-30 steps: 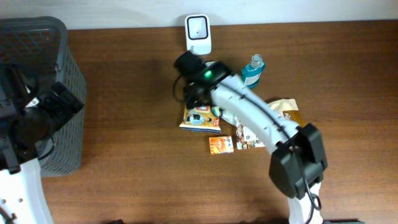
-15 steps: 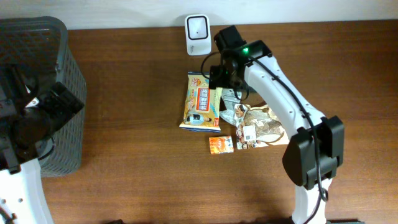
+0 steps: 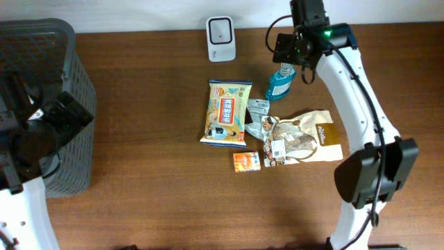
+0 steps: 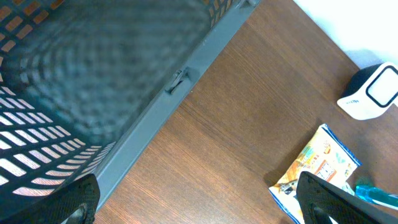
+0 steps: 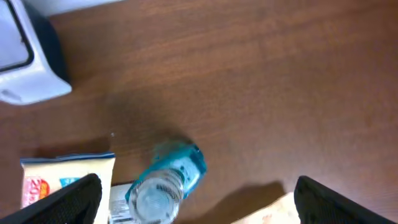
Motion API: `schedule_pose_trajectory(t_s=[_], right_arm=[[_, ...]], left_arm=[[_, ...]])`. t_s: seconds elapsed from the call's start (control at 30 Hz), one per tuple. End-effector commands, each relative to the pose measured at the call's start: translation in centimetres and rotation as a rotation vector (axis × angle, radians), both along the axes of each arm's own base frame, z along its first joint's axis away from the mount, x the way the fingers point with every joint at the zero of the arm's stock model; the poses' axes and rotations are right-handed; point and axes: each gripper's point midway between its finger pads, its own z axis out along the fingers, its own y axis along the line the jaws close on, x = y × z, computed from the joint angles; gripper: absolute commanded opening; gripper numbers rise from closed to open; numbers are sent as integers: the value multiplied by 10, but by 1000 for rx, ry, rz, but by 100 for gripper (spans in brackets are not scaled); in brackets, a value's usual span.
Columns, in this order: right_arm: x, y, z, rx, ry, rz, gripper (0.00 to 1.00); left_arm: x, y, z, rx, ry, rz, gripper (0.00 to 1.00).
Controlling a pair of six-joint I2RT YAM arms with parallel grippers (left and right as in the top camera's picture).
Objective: Scan the item barcode
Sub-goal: 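Grasp the blue bottle with the right gripper and carry it right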
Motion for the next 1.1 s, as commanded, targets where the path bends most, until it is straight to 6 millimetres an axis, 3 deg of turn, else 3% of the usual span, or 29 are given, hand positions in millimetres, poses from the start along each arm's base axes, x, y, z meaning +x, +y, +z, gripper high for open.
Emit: schedule_pose_trajectory(t_s=[0.0, 0.1, 0.17, 0.4, 0.53, 0.8, 0.93, 1.07], right_arm=[[10, 17, -20, -30, 36, 188, 99], [12, 17, -22, -48, 37, 216, 99], [8, 17, -28, -45, 66, 219, 84], [2, 31, -61, 25, 154, 262, 77], [2, 31, -62, 24, 156, 262, 62], [2, 31, -62, 24, 155, 260, 41], [3, 28, -59, 15, 149, 245, 34], [4, 23, -53, 12, 135, 216, 32]], left_arm=[[-2, 0, 4, -7, -16, 8, 99], [-2, 0, 4, -7, -16, 9, 99], [-2, 0, 4, -7, -16, 8, 99], [-2, 0, 4, -7, -16, 8, 99], [-2, 0, 4, -7, -16, 8, 99], [-2, 0, 4, -7, -16, 8, 99], [-2, 0, 4, -7, -16, 8, 99], [-2, 0, 4, -7, -16, 8, 99]])
